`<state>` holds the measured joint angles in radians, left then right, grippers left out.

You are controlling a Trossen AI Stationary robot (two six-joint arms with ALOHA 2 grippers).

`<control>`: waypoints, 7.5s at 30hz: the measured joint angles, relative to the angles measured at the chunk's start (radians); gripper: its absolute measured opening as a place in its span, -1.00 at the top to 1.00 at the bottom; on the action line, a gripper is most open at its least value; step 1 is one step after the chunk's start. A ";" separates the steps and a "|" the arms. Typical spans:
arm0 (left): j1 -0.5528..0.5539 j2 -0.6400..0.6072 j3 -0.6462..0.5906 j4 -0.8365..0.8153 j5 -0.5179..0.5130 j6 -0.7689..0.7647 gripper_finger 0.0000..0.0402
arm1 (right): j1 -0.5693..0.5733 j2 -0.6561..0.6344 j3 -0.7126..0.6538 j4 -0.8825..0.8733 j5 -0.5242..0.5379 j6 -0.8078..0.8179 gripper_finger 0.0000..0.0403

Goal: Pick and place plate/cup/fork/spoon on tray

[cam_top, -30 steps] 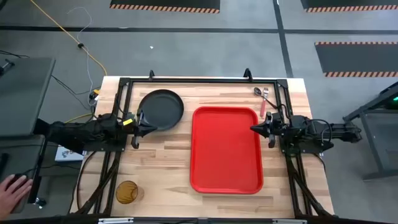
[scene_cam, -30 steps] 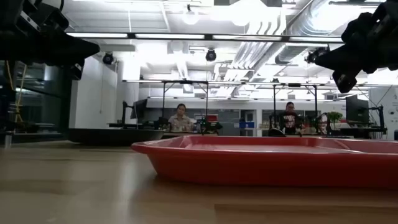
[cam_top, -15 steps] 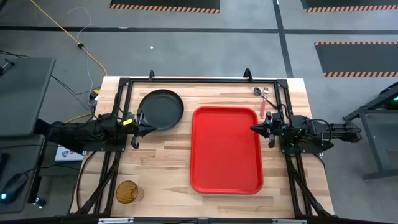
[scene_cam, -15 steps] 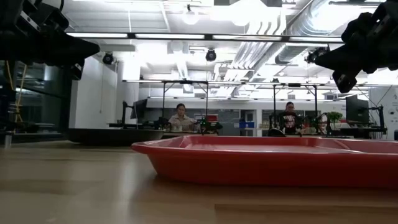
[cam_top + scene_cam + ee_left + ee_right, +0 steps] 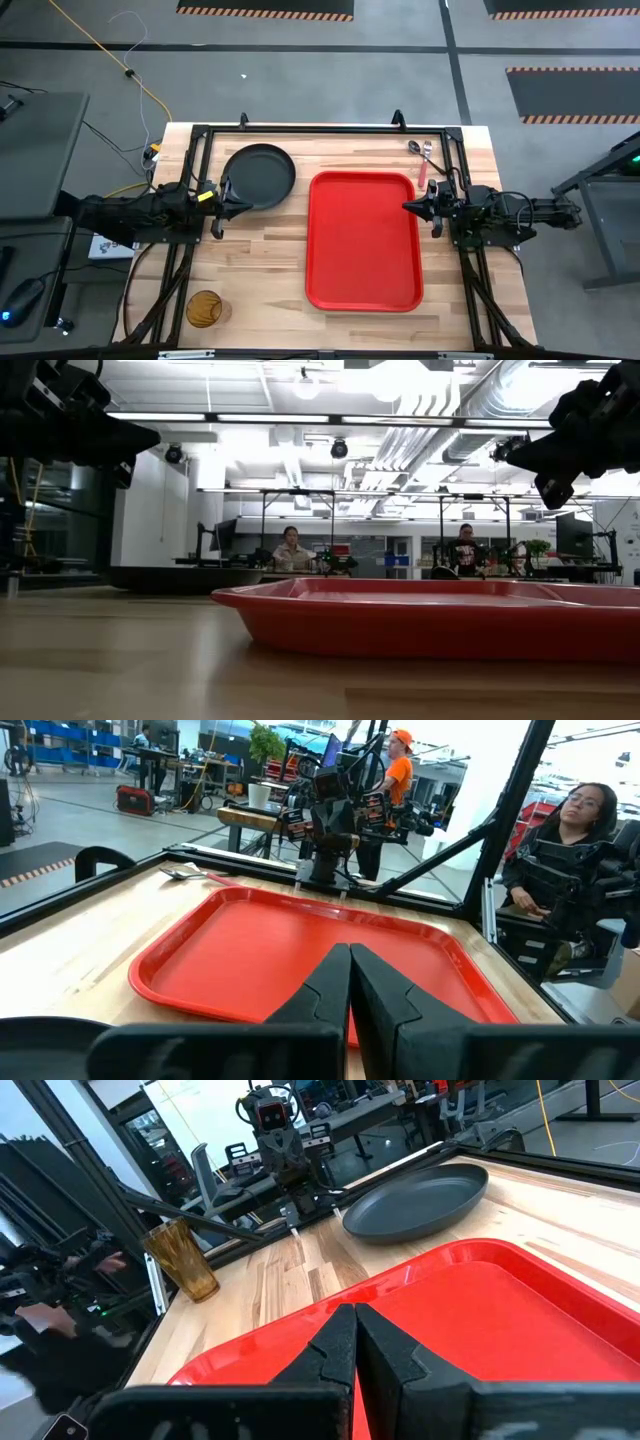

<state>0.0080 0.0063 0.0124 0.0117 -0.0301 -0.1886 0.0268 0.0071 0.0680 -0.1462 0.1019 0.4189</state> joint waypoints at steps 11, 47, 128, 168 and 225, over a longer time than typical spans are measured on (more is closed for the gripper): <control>0.000 0.000 0.000 0.000 0.000 0.000 1.00 | 0.000 0.000 0.000 0.000 0.000 0.000 1.00; 0.000 0.000 0.000 0.000 0.000 0.000 1.00 | 0.000 0.000 0.000 0.000 0.000 0.000 1.00; 0.130 0.642 0.684 -0.510 -0.302 -0.221 0.01 | 0.000 0.000 0.000 0.000 0.000 0.000 1.00; 0.283 1.547 1.076 -0.968 0.116 -0.068 -0.27 | 0.000 0.000 0.000 0.000 0.000 0.000 1.00; 0.175 1.807 1.077 -0.873 -0.089 -0.133 0.95 | 0.000 0.000 0.000 0.000 0.000 0.000 1.00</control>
<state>0.1829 1.8136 1.0893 -0.8617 -0.1194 -0.3212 0.0267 0.0071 0.0677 -0.1463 0.1017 0.4189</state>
